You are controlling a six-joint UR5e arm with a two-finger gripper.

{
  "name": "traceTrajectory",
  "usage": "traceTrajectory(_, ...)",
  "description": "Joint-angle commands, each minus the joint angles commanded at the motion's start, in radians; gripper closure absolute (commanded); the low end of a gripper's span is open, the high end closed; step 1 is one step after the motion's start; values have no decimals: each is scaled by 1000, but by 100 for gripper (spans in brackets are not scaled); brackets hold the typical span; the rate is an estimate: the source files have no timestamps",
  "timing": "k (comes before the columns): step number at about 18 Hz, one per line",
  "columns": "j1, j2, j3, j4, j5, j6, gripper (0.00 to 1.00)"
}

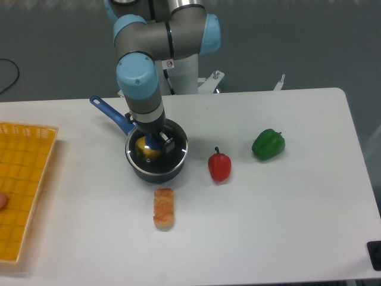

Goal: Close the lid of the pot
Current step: 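Lower the glass lid onto the saucepan rim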

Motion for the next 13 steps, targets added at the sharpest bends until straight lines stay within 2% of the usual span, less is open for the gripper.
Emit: traceTrajectory(13,-6,-6,-6,5,18,-2,46)
